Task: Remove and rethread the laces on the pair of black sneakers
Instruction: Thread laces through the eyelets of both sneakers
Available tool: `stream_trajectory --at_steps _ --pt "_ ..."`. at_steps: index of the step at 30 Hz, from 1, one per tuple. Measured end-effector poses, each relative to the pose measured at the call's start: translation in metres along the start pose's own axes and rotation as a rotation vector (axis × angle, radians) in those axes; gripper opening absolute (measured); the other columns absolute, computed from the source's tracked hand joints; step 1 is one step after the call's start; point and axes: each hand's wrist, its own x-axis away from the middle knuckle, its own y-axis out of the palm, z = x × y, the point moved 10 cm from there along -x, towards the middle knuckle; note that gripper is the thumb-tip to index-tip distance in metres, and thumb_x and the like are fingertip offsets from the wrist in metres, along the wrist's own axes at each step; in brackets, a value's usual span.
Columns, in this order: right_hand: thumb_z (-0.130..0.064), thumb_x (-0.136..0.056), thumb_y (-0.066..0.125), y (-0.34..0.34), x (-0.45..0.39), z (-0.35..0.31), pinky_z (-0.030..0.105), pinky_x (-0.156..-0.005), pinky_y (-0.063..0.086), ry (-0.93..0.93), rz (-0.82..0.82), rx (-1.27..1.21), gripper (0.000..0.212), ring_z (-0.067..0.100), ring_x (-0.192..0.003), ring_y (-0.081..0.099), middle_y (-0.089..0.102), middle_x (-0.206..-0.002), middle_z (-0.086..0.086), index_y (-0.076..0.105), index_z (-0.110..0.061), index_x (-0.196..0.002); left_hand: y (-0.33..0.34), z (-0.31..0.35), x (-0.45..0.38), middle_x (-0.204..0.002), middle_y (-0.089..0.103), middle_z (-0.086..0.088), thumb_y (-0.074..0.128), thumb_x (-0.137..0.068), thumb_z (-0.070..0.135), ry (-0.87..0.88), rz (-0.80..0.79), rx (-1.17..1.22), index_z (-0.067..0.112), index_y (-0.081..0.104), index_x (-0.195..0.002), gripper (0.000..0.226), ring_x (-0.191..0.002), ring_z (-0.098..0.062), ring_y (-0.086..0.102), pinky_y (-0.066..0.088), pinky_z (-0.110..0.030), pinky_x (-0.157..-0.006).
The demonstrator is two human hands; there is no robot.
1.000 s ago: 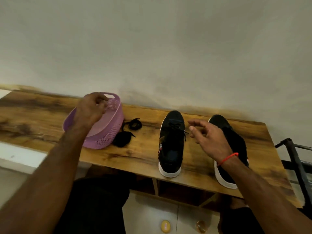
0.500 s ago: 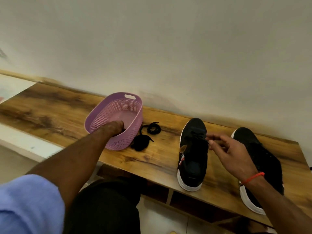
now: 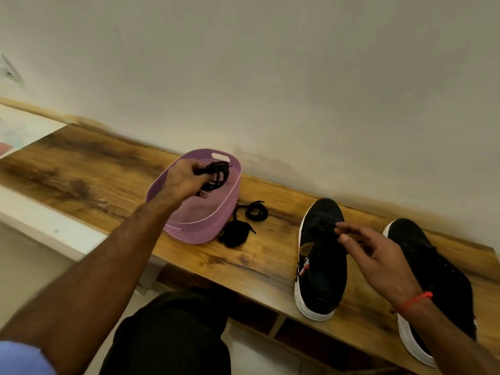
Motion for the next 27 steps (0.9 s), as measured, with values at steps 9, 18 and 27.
stream_trajectory --at_steps 9,18,27 --pt "-0.037 -0.093 0.062 0.008 -0.015 -0.030 0.036 -0.095 0.056 -0.018 0.026 -0.127 0.028 0.001 -0.107 0.063 0.069 -0.113 -0.013 0.065 -0.033 -0.121 0.058 0.117 0.100 -0.111 0.069 -0.003 0.071 -0.092 0.014 0.244 -0.187 0.010 0.014 0.061 -0.116 0.025 -0.069 -0.018 0.076 0.064 -0.043 -0.063" --pt "-0.024 -0.090 0.072 -0.041 0.000 -0.028 0.042 -0.090 0.057 0.014 0.082 -0.356 0.019 0.015 -0.099 0.070 0.075 -0.102 -0.002 0.070 -0.022 -0.109 0.203 0.141 0.177 -0.103 0.073 -0.007 0.072 -0.091 0.007 0.197 -0.476 0.316 0.018 0.052 -0.108 0.028 -0.069 -0.025 0.074 0.060 -0.036 -0.052" --pt "-0.012 -0.096 0.062 -0.165 0.023 0.033 0.024 -0.085 0.054 0.190 0.356 -0.197 0.015 0.009 -0.094 0.067 0.072 -0.099 -0.004 0.069 -0.021 -0.104 0.251 0.119 0.203 -0.158 0.034 0.010 0.062 -0.094 0.050 0.623 -0.279 -0.567 0.035 0.045 -0.143 0.054 -0.147 -0.018 0.024 0.032 -0.047 -0.114"
